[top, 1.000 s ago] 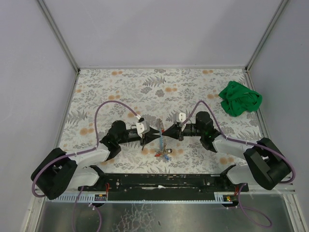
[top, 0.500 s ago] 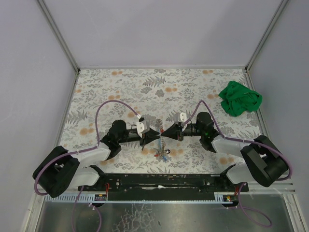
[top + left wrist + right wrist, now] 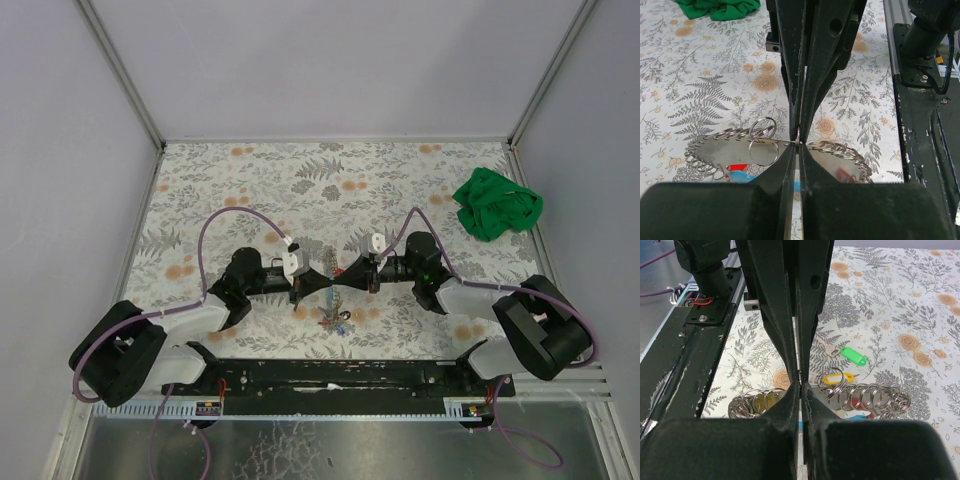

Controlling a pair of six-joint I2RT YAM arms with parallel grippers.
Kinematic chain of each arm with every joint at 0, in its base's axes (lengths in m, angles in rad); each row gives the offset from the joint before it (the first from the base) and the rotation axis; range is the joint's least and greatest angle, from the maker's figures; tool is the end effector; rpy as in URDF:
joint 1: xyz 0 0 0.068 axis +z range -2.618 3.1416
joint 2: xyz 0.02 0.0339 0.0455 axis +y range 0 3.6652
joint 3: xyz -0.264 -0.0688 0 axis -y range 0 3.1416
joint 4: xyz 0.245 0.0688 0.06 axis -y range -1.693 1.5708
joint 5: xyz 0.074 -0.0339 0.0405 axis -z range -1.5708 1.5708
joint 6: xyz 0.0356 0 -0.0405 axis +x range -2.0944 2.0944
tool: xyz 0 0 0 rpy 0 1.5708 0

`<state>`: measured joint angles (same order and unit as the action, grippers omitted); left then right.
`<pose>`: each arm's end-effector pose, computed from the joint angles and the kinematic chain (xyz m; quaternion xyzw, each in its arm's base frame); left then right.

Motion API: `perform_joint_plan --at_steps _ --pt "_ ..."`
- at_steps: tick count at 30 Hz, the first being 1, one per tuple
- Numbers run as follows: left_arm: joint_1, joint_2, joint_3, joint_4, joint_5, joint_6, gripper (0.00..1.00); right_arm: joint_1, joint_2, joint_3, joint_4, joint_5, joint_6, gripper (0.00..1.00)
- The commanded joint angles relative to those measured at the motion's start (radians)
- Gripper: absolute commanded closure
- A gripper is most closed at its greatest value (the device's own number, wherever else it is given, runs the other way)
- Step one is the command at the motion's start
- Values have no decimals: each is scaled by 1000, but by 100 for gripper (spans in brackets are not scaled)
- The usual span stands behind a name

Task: Put the keys on the keyring

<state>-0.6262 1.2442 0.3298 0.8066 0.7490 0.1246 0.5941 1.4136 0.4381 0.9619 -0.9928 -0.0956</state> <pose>0.1736 -0.1555 0.1953 0.4813 0.5548 -0.4180 0.5347 0.1981 0.1698 0.2038 -0.5264 0.4761 0.4809 0.5148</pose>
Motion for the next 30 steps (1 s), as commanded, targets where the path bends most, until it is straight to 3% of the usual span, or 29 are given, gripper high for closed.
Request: perform_joint_plan --at_steps 1,14,21,23,30 --pt "8 6 43 33 27 25 100 -3 -2 32 77 -50 11 96" --pt "-34 -65 67 -201 -81 257 100 -3 -282 60 -340 315 -60 58" --pt "-79 -94 64 -235 -111 333 100 -2 -220 132 -371 324 63 37" --pt "-87 -105 62 -238 -127 348 100 -1 -184 149 -370 318 88 1" --pt "-120 -133 48 -240 -185 400 100 19 -124 161 -387 331 114 1"
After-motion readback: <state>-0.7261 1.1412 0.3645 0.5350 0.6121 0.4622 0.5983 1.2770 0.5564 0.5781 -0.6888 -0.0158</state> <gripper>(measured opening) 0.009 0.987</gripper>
